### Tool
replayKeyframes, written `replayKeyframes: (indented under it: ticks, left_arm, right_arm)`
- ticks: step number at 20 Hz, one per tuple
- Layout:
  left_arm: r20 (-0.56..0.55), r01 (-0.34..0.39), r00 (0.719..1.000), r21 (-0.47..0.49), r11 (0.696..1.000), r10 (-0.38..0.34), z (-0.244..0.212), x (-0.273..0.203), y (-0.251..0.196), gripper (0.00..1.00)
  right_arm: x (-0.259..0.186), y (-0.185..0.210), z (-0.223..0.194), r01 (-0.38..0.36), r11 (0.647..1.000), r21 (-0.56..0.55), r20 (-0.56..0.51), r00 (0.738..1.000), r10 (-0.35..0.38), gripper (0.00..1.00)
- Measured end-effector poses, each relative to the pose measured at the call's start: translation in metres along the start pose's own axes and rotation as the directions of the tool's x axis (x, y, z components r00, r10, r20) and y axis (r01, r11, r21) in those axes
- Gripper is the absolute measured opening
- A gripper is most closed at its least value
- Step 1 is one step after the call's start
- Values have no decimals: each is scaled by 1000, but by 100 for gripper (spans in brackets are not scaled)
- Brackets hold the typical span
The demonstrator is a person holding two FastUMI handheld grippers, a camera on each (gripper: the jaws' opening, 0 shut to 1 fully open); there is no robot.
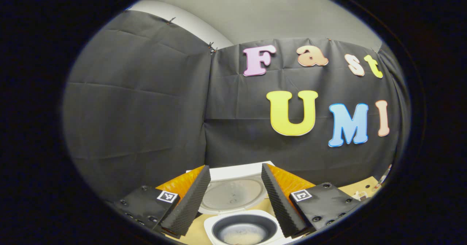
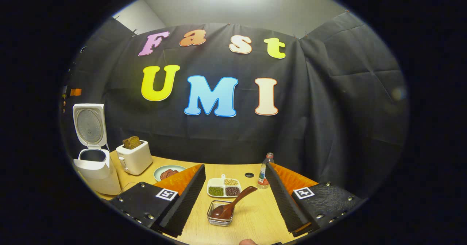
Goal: Close the left gripper, press the button to open the rice cooker; take a wooden spoon from the chopstick holder with the right hand, scoop a spoonful of rice and pour it into the rice cooker, then put the wooden spoon back into the chopstick holder.
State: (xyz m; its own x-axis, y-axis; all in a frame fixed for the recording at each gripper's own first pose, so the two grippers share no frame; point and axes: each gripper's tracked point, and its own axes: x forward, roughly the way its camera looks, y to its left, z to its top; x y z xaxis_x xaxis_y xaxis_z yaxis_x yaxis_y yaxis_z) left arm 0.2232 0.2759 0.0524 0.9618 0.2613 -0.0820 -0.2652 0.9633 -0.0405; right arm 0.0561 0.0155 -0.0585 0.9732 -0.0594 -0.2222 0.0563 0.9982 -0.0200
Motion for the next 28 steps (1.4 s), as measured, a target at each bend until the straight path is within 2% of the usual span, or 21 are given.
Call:
replayKeyframes:
  ticks: [3,4,7,8,9,14,15,16,17,20,25,26,28]
  left_arm:
    - [-10,-9,1000,-1,1000,9,1,41,5,95]
    - [-25,-12,1000,-7,1000,12,-3,54,8,98]
    - [-72,-31,997,-38,999,28,-18,83,14,95]
    - [-84,-37,996,-41,998,33,-22,92,15,98]
    - [-93,-43,995,-36,998,39,-25,101,15,95]
    - [-188,-79,979,5,997,79,-55,132,16,98]
    - [-225,-91,970,6,996,90,-66,131,18,98]
    - [-192,-95,977,19,995,97,-61,132,21,96]
    - [-207,-92,974,7,996,91,-63,128,15,99]
    - [-205,-93,974,5,996,92,-63,124,11,98]
    - [-187,-87,978,16,996,88,-69,86,-5,99]
    - [-184,-86,979,16,996,87,-70,79,-8,96]
    - [-185,-83,979,15,996,85,-77,64,-17,96]
  right_arm:
    - [-15,-9,-5,35,999,12,-10,999,-35,100]
    - [-19,-13,-7,48,999,14,-15,999,-47,99]
    - [-30,-24,-14,82,997,2,-29,996,-82,99]
    - [-33,-28,-16,90,996,-1,-35,995,-90,99]
    - [-35,-30,-19,96,995,0,-40,995,-96,99]
    - [-35,-22,-25,72,997,-4,-63,995,-72,100]
    - [-35,-21,-25,62,998,-15,-62,996,-63,100]
    - [-34,-18,-23,53,998,-25,-58,997,-54,100]
    - [-33,-17,-22,44,999,-31,-53,998,-46,100]
    - [-30,-14,-20,16,1000,-15,-44,999,-17,100]
    - [-23,-20,-19,-23,1000,1,-35,999,23,100]
    - [-22,-19,-19,-34,999,3,-38,999,34,100]
    - [-20,-18,-21,-54,999,6,-42,998,54,100]
